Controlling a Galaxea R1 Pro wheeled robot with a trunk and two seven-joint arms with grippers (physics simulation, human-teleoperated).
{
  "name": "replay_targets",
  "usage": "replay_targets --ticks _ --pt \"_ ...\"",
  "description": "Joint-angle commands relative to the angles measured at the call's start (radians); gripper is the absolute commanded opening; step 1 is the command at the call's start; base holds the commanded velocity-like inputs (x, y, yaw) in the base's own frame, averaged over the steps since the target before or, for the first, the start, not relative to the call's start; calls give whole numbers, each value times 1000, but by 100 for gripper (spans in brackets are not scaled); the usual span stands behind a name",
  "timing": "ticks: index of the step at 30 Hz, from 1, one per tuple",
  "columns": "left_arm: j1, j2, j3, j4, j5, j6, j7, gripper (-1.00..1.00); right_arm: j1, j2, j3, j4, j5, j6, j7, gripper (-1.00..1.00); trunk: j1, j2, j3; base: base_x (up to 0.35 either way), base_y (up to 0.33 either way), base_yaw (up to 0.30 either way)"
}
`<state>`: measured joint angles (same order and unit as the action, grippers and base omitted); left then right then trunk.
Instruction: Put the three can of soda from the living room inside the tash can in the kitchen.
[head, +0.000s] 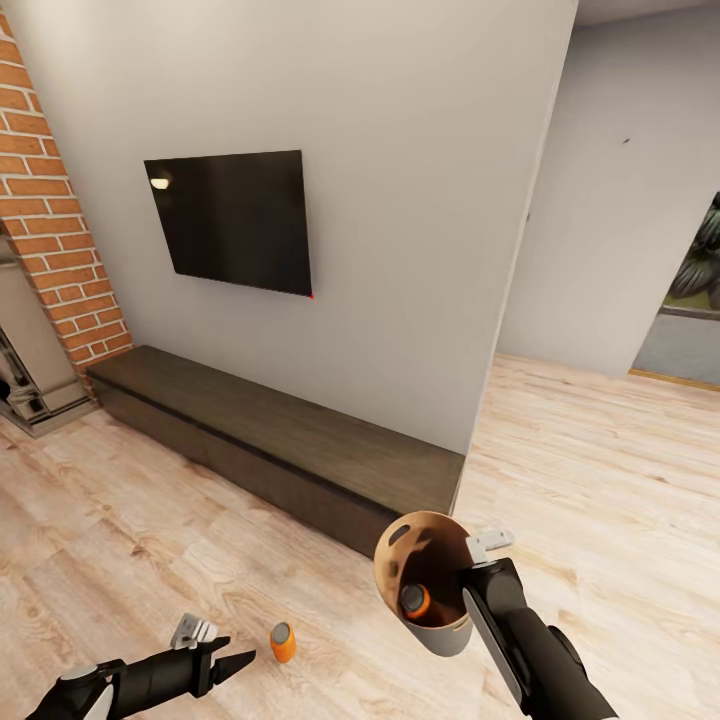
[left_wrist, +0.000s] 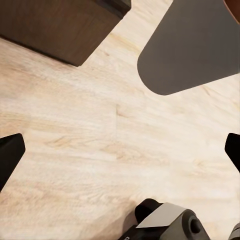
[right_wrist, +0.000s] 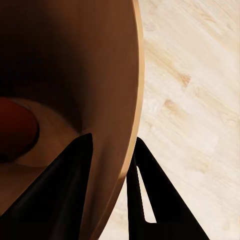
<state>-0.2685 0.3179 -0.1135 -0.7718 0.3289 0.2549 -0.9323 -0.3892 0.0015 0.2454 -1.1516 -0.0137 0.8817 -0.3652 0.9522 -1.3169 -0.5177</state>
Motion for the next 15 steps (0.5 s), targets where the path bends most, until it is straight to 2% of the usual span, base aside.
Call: replay_targets --ticks 1,9,15 --pt "0 0 0 0 0 0 0 100 0 0 0 -1 8 0 2 -100 0 0 0 -31 0 0" --pt "0 0 0 0 0 0 0 100 0 0 0 0 8 0 2 -100 0 0 0 -106 36 0" --pt "0 0 0 0 0 0 0 100 -1 0 1 0 8 0 2 -100 0 0 0 -234 22 -4"
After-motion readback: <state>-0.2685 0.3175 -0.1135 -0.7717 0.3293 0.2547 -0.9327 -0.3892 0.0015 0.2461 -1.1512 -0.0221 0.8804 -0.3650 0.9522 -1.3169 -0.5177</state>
